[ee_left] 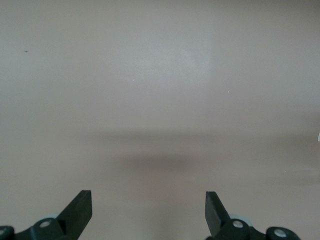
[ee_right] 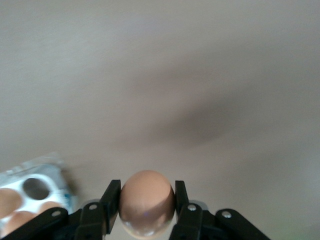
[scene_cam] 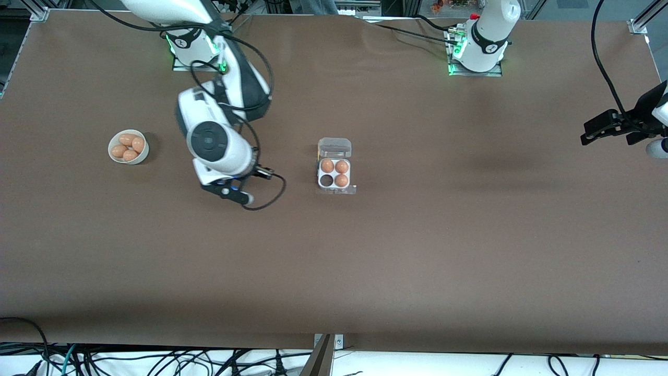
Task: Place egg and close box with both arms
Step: 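Lift the egg and carry it toward the clear egg box, then lower the egg into the empty slot and open the right gripper, then withdraw the right gripper to rest while the left gripper starts moving, then move the left gripper to the open lid of the egg box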
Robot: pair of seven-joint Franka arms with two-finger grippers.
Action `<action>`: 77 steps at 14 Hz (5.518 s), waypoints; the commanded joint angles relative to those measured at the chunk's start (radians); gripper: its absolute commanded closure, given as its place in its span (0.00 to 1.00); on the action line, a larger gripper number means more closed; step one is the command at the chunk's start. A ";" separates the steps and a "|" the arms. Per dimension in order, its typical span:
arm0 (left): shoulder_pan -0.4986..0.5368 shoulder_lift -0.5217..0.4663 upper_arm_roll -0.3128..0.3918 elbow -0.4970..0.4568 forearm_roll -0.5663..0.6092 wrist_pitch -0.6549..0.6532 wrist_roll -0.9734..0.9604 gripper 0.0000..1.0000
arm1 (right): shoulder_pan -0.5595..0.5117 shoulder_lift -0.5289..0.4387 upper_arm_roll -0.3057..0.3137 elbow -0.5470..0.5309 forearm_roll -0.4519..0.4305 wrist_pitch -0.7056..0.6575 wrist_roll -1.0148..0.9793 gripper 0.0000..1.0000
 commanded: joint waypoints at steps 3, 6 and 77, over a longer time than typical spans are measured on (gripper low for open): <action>0.008 0.010 -0.006 0.025 0.023 -0.006 0.011 0.00 | 0.095 0.174 -0.013 0.204 0.040 0.054 0.137 0.64; 0.007 0.010 -0.006 0.027 0.023 -0.006 0.011 0.00 | 0.136 0.199 -0.013 0.204 0.098 0.131 0.163 0.64; -0.062 0.082 -0.215 0.036 -0.265 -0.202 -0.220 0.79 | -0.641 -0.524 0.129 -0.085 -0.188 -0.258 -0.787 0.00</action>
